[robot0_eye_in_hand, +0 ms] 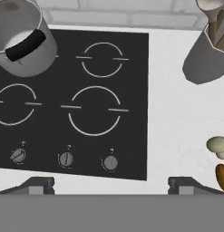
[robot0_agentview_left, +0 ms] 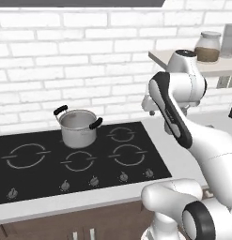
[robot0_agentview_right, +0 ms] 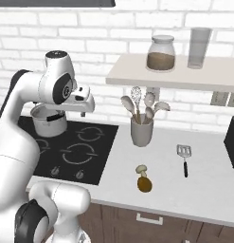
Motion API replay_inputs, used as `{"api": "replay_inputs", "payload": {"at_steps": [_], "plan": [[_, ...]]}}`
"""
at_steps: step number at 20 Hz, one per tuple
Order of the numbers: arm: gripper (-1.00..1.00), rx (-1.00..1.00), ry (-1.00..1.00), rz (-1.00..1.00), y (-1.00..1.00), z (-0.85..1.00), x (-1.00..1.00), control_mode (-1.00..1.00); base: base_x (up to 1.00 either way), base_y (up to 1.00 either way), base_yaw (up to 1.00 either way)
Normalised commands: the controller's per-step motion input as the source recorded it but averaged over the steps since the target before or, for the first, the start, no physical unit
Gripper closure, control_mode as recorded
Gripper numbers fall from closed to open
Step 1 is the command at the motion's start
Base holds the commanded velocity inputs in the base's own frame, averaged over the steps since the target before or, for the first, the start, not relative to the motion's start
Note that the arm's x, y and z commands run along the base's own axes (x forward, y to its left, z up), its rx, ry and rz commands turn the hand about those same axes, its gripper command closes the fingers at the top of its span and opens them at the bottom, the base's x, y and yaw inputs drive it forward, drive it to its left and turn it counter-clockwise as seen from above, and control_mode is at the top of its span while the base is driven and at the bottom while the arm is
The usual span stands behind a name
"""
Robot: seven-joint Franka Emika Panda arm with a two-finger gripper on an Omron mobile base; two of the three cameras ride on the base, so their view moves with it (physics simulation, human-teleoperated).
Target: Put the avocado and mushroom in the pot. Retrieve the spatula and lightly stir the vegetables in the pot.
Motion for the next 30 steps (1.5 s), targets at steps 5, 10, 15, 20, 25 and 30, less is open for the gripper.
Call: {"api": "replay_inputs", "payload": {"at_steps": [5, 10, 15, 20, 25, 30], "plan": [[-1.00, 0.00, 0.00, 0.00, 0.00, 0.00, 0.00, 1.00, -0.07, -0.05, -0.01], [-1.00, 0.00, 0.00, -0.03, -0.60, -0.25, -0.42, -1.00, -0.14, -0.21, -0.02], [-1.00, -0.02, 0.09, -0.07, -1.00, -0.95, -0.58, -1.00, 0.00, 0.00, 0.00], [-1.00, -0.12, 0.09, -0.09, -1.00, -0.94, -0.40, -1.00, 0.00, 0.00, 0.00], [-1.00, -0.10, 0.16, -0.07, -1.00, -0.57, -0.24, -1.00, 0.00, 0.00, 0.00], [-1.00, -0.02, 0.15, -0.02, -1.00, -0.61, 0.15, -1.00, 0.00, 0.00, 0.00]]}}
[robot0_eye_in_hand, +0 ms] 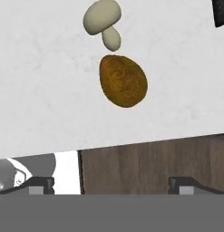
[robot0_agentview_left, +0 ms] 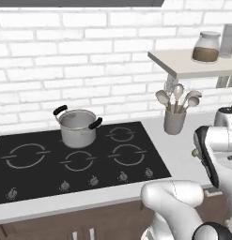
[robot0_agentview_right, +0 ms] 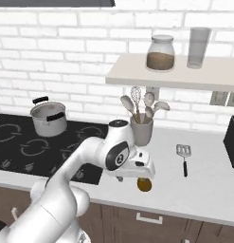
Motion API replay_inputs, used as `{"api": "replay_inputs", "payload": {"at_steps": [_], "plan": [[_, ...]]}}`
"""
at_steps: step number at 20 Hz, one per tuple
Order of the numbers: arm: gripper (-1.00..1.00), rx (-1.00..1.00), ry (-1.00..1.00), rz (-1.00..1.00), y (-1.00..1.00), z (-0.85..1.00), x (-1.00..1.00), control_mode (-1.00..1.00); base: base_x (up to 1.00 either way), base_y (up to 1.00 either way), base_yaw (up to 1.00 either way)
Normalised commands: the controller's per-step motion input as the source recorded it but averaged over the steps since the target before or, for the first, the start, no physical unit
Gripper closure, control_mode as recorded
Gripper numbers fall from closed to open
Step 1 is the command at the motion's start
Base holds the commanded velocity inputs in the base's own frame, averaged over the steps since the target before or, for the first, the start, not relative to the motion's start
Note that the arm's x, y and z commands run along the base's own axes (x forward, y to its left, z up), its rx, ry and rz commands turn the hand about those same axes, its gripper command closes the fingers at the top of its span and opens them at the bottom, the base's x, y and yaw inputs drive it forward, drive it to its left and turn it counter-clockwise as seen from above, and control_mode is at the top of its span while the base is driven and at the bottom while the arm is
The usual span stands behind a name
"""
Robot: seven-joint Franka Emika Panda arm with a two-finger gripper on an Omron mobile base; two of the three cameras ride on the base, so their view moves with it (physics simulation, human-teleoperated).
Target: Put the avocado and mushroom in the pot. Retrieve the spatula and lightly stir the vegetables in the pot.
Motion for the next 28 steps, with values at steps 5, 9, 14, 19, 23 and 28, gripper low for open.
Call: {"api": "replay_inputs", "payload": {"at_steps": [5, 9, 14, 19, 23, 28], "plan": [[-1.00, 0.00, 0.01, 0.00, -0.65, -0.42, 0.87, -1.00, 0.00, 0.00, 0.00], [-1.00, 0.02, 0.00, 0.02, -0.33, -0.69, 0.70, -1.00, 0.00, 0.00, 0.00], [-1.00, 0.05, 0.01, 0.03, -0.17, -0.64, 0.48, -1.00, 0.00, 0.00, 0.00], [-1.00, 0.03, 0.00, 0.05, 0.01, -0.32, 0.00, -1.00, 0.00, 0.00, 0.00], [-1.00, 0.00, 0.00, 0.00, 0.45, -0.23, -0.73, -1.00, 0.00, 0.00, 0.00], [-1.00, 0.00, 0.00, 0.00, 0.63, -0.16, -0.75, -1.00, 0.00, 0.00, 0.00]]}}
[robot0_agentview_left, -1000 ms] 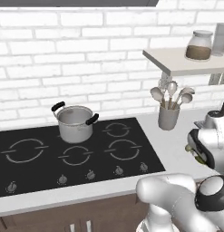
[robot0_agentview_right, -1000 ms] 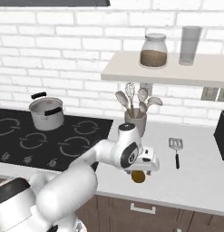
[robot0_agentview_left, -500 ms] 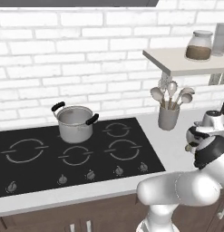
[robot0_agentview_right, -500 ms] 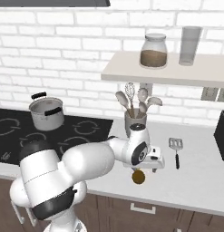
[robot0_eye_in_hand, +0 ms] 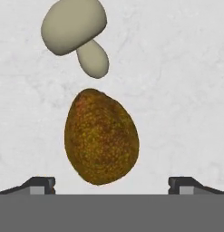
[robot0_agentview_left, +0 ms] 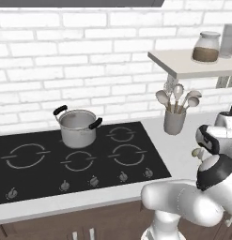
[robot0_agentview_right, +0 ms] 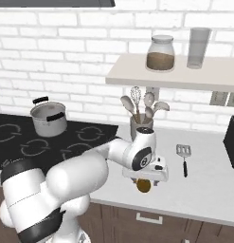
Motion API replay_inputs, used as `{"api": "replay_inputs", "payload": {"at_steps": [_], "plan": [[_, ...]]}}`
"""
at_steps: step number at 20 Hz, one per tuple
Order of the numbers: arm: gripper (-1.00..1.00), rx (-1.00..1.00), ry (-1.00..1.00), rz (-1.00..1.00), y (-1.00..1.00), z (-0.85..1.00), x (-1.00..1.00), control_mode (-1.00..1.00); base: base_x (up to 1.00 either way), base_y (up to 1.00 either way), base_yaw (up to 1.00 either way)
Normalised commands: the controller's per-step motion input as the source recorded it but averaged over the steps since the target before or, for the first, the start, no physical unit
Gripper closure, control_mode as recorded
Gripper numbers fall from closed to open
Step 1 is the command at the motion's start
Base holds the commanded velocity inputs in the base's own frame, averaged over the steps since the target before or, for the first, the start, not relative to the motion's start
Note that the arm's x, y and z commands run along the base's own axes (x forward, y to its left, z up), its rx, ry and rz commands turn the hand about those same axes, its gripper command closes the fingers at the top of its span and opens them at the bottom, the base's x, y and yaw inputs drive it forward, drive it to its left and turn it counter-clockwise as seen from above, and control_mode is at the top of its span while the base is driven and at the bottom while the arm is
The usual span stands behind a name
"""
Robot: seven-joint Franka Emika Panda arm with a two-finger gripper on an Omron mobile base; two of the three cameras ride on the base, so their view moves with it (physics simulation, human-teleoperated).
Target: Put the avocado and mushroom in the pot. Retrieve the spatula and lightly stir the vegetables in the pot.
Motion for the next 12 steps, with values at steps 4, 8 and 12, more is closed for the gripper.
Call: {"api": "replay_inputs", "payload": {"at_steps": [4, 8, 12], "plan": [[-1.00, -0.01, 0.00, 0.00, 0.22, -0.47, 0.24, -1.00, 0.00, 0.00, 0.00], [-1.00, -0.08, 0.00, 0.03, -0.09, -0.35, 0.47, -1.00, 0.00, 0.00, 0.00], [1.00, -0.05, -0.05, 0.08, -0.13, -0.08, 0.07, -1.00, 0.00, 0.00, 0.00]]}}
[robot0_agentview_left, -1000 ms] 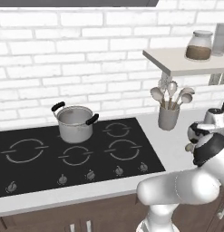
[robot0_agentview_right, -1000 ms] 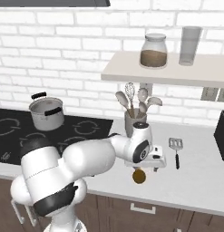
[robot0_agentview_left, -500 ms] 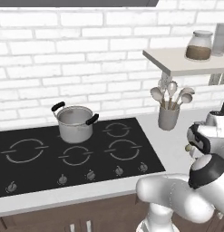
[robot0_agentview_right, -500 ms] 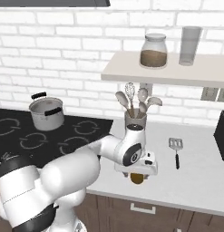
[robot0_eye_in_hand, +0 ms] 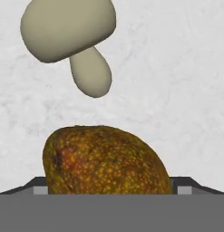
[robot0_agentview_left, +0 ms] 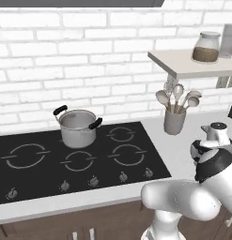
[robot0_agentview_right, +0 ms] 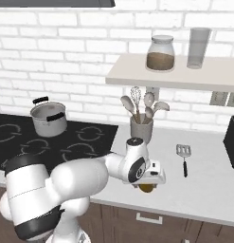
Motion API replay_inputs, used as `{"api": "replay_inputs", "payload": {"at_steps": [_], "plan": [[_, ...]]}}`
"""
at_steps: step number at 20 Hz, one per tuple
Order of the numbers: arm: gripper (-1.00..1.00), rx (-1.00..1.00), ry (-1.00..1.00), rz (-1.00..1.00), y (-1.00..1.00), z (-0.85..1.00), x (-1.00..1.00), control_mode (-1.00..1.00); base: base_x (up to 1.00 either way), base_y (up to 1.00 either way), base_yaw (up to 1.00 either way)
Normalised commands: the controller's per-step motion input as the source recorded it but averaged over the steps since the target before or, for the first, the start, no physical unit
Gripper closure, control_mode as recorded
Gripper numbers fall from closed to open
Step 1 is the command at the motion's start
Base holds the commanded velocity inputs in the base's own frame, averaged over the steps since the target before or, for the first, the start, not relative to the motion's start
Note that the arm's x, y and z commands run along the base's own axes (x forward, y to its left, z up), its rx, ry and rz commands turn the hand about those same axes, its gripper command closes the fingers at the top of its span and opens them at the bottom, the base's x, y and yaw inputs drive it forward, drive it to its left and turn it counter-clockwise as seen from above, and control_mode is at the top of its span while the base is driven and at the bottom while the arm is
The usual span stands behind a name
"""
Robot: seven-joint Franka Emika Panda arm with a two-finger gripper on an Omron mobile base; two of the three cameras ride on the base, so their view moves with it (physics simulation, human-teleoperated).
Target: Put the avocado and mushroom in the pot. Retrieve the spatula and lightly stir the vegetables in the pot.
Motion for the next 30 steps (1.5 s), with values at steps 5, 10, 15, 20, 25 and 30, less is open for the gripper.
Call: {"api": "replay_inputs", "payload": {"at_steps": [5, 10, 15, 20, 25, 30], "plan": [[1.00, 0.00, -0.06, 0.02, 0.15, 0.37, -0.13, -1.00, 0.00, 0.00, 0.00], [1.00, 0.00, -0.01, 0.06, 0.89, 1.00, -0.31, -1.00, 0.00, 0.00, 0.00], [1.00, 0.00, 0.01, 0.09, 1.00, 0.89, 0.04, -1.00, 0.00, 0.00, 0.00], [1.00, 0.00, 0.03, 0.13, 1.00, 0.55, 0.38, -1.00, 0.00, 0.00, 0.00], [1.00, 0.05, 0.00, 0.31, 1.00, 0.46, 0.80, -1.00, 0.00, 0.00, 0.00], [1.00, 0.15, 0.00, 0.39, 1.00, 0.65, 0.93, -1.00, 0.00, 0.00, 0.00]]}}
